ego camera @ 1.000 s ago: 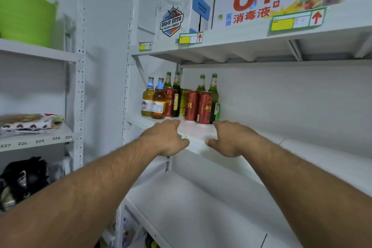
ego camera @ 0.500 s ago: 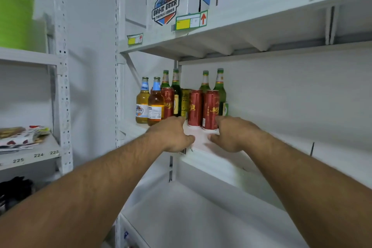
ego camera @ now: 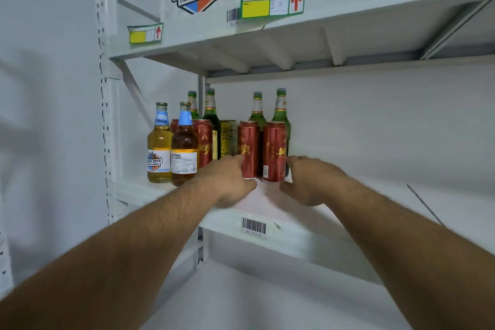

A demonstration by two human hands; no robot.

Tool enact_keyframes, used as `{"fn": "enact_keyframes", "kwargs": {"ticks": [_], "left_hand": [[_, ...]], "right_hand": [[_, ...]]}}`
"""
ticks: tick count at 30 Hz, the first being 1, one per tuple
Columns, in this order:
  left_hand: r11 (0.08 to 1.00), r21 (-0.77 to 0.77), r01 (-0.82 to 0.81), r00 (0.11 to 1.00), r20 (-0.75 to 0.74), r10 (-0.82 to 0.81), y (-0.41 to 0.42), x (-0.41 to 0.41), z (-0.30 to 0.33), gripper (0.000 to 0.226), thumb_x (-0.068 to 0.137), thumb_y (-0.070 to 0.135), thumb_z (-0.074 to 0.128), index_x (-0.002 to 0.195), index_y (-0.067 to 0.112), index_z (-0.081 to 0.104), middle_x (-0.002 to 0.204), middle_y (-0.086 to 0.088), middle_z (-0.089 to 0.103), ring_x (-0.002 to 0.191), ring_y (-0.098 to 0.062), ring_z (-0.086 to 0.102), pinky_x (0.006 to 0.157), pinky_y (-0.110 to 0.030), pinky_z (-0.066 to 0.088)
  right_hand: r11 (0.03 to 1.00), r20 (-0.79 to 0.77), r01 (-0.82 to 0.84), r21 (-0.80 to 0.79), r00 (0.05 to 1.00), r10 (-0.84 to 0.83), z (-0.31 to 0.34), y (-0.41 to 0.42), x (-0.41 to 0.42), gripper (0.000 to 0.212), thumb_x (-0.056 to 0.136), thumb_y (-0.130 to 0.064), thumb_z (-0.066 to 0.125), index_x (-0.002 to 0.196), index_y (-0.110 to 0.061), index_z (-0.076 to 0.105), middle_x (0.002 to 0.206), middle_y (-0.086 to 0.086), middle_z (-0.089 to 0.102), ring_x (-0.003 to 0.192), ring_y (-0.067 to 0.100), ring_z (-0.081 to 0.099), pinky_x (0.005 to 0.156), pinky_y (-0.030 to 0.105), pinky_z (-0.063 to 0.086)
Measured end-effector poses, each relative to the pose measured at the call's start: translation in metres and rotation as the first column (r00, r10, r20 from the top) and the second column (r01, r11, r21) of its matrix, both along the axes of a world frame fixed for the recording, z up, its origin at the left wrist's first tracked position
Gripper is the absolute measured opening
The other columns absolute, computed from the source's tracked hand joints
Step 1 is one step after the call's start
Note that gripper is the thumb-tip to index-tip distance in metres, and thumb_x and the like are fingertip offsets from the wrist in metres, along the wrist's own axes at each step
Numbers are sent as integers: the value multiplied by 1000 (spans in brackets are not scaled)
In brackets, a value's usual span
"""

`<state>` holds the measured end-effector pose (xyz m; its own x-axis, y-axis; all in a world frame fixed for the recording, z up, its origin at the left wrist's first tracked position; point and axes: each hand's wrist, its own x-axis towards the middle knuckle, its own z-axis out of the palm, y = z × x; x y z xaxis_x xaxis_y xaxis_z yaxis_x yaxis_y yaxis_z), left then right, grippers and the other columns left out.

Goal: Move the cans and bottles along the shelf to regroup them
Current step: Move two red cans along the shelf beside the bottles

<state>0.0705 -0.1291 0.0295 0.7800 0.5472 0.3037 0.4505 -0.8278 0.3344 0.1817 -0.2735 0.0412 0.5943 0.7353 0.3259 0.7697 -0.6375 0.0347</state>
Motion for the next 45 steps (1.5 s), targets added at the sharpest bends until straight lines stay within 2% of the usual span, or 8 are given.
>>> {"fn": "enact_keyframes", "kwargs": {"ticks": [8,13,19,24,30,35,40,45], "left_hand": [[983,-28,183,983,36,-182,62,10,-12,61,95,50,62,152,36,44,152,5,54,132,-23,56,105,-38,48],[961,-123,249,967,80,-240,91,28,-12,55,93,49,65,145,36,52,138,5,63,120,-22,63,98,-36,50],[941,-213,264,957,179,-229,114,61,-10,59,80,50,74,134,34,56,119,5,70,103,-21,68,95,-44,57],[913,-303,274,944,268,-194,123,92,-6,71,78,44,82,139,29,51,125,2,66,112,-23,65,93,-40,54],[795,-498,347,902,409,-137,133,118,0,75,78,33,89,141,23,50,128,-4,66,118,-30,64,93,-45,56],[759,-534,372,895,423,-140,136,124,3,65,82,29,88,138,22,56,128,-7,67,119,-32,64,95,-45,55],[746,-547,380,893,428,-141,137,127,3,63,81,27,89,136,20,59,128,-8,69,118,-31,65,104,-49,53],[707,-575,412,873,471,-126,142,123,0,57,77,24,92,125,21,62,121,-6,70,111,-27,67,102,-48,54]], "right_hand": [[982,-48,185,23,982,-184,-9,42,-23,53,96,-46,53,142,-22,43,131,5,59,114,26,59,86,37,48],[957,-89,280,81,958,-272,1,58,-20,45,97,-47,50,128,-14,49,112,4,59,91,23,54,73,34,43],[922,-114,355,157,933,-340,14,77,-3,46,94,-49,55,126,-16,48,98,0,50,88,22,53,70,34,43],[896,-217,354,268,928,-301,18,91,19,56,93,-54,58,130,-13,45,99,1,49,90,22,52,71,33,41],[757,-549,355,549,836,6,24,108,41,57,90,-49,68,131,-13,52,104,2,55,96,23,56,79,33,46],[689,-575,351,634,810,116,24,118,56,55,85,-47,74,130,-18,60,116,4,64,112,28,63,96,40,51],[630,-589,396,668,799,123,19,122,69,55,82,-44,79,126,-15,63,111,4,67,106,27,65,94,40,54],[582,-566,430,691,822,64,13,124,75,57,77,-50,80,119,-17,62,104,3,68,96,26,67,89,43,57]]}}
